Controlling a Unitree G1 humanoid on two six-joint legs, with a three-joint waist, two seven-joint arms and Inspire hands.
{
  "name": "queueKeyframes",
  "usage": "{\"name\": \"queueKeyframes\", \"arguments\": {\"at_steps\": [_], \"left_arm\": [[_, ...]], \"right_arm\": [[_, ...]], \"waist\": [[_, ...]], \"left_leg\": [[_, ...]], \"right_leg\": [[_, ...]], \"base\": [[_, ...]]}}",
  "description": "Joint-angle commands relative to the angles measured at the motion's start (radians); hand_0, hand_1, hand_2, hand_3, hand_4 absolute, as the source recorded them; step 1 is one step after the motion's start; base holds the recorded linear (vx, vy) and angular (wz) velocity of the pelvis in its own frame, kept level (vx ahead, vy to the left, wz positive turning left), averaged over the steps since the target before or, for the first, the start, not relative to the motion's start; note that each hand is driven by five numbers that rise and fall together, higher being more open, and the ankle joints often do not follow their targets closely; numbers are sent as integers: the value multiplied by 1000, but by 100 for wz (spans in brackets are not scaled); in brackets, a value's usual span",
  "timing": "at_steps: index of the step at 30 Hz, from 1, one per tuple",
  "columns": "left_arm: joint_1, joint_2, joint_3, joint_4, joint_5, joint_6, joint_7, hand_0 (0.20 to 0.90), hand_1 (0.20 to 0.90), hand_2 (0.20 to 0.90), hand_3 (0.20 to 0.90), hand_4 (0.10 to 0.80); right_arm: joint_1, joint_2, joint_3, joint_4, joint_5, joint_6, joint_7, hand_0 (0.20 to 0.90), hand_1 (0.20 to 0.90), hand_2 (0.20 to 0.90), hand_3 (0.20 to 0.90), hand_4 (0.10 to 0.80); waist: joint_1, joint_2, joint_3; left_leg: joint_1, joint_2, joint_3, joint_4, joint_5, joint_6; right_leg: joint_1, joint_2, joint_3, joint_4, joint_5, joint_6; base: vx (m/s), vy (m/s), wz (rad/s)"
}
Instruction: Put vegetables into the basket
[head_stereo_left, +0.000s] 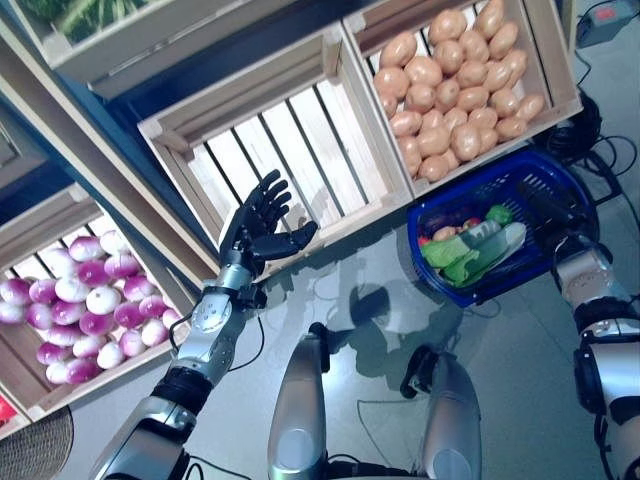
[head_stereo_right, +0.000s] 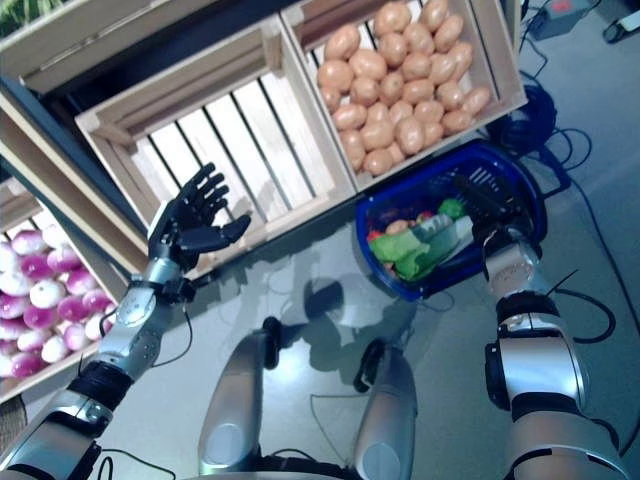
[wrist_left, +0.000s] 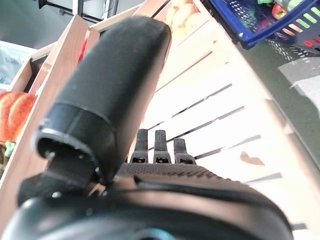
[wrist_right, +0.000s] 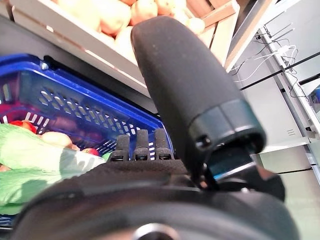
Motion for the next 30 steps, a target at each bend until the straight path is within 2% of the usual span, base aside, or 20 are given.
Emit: {"name": "queueKeyframes", "arguments": {"at_steps": [1,3,4,6,9,15,18,21,25,30], "left_arm": [[6,18,28,-28,78,-76,-14,900,900,900,900,800],[46,-18,27,-3,159,-37,-8,900,900,900,900,800],[50,-22,26,2,166,-37,-5,900,900,900,900,800],[80,-65,7,74,261,-11,32,900,900,900,900,800],[129,-108,-3,163,308,6,43,900,900,900,900,800],[212,-212,47,428,398,-6,39,900,900,900,900,800],[249,-234,64,534,440,-28,31,900,900,900,900,800],[274,-250,67,602,493,-26,33,900,900,900,900,800],[294,-271,70,681,514,-46,56,900,900,900,900,800],[330,-302,73,700,566,-90,111,900,900,900,900,800]], "right_arm": [[105,70,-56,-68,-20,-65,49,900,900,900,900,800],[196,134,-50,-98,-88,-67,35,900,900,900,900,800],[204,138,-47,-100,-91,-68,33,900,900,900,900,800],[264,179,-24,-106,-144,-53,3,900,900,900,900,800],[357,225,-13,-118,-178,-59,9,900,900,900,900,800],[525,340,19,-130,-238,-129,21,900,900,900,900,800],[595,387,46,-126,-280,-182,42,900,900,900,900,800],[642,423,77,-115,-317,-230,64,900,900,900,900,800],[683,447,129,-106,-390,-252,101,900,900,900,900,800],[754,485,150,-133,-359,-344,123,900,900,900,900,800]], "waist": [[-9,-45,-200],[-13,-56,-262],[-14,-55,-268],[-19,-56,-327],[-25,-57,-375],[-43,-63,-429],[-52,-67,-445],[-62,-67,-452],[-73,-65,-452],[-92,-63,-445]], "left_leg": [[189,8,44,-203,36,19],[292,-7,59,-346,86,12],[305,-9,61,-364,92,11],[382,-18,73,-483,140,7],[447,-21,87,-566,166,7],[538,-21,110,-674,185,7],[551,-25,113,-676,176,5],[559,-25,118,-676,169,7],[562,-31,115,-676,164,9],[579,-33,116,-676,156,14]], "right_leg": [[164,8,-25,-249,160,-15],[288,52,-36,-428,210,-3],[303,56,-38,-450,215,-2],[392,83,-43,-584,262,9],[457,102,-38,-668,292,15],[538,122,-30,-787,340,27],[556,129,-24,-813,350,29],[562,131,-20,-817,348,28],[569,131,-14,-819,345,27],[583,131,-6,-813,336,26]], "base": [[248,-33,-13],[297,-45,-7],[246,-12,-7],[217,18,-9],[174,21,-13],[91,4,-7],[64,-13,-2],[38,-10,1],[0,0,0],[25,13,-2]]}}
